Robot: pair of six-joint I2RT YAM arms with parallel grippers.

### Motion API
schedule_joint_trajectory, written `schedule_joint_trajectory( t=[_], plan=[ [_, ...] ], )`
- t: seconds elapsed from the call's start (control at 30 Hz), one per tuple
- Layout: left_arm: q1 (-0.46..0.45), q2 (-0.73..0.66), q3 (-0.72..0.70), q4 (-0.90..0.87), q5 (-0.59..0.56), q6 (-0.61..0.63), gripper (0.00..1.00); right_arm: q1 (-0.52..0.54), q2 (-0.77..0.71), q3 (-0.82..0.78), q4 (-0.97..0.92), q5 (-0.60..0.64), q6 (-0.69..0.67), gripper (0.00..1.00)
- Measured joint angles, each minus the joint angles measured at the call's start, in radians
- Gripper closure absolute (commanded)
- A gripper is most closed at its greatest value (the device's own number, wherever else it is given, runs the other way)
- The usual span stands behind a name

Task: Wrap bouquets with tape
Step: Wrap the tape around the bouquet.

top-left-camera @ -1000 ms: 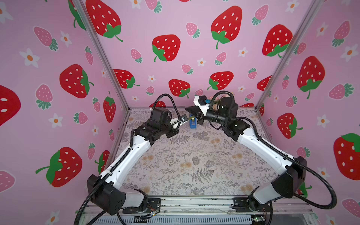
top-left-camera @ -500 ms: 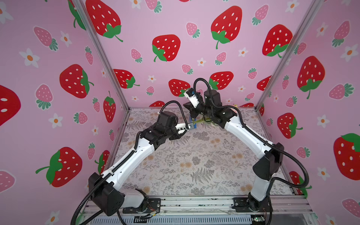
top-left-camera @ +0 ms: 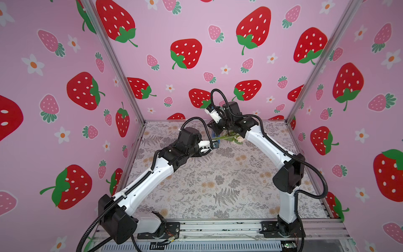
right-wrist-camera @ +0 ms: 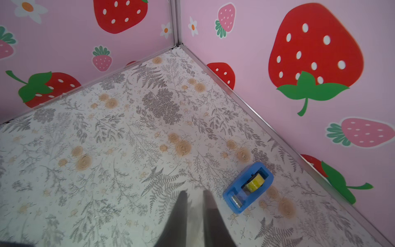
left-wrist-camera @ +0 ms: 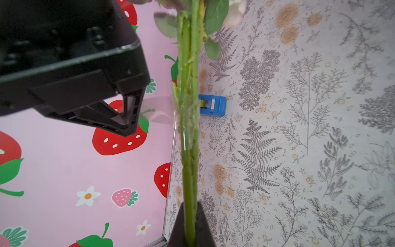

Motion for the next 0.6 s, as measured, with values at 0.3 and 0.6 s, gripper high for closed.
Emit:
schedule_joint_trajectory(
  t=[0.3,0.6],
  plan=[
    [-0.031,-0.053,-0.029,-0.034,0.082,-0.005,1.0,-0.039,0.012,0.192,0.043,0.173,-0.037,0.39],
    [-0.006,-0.056,-0.031,-0.064,0.113,-0.072,1.0,-0.041,-0.043,0.234,0.092,0.312,-0.101,0.38]
  ],
)
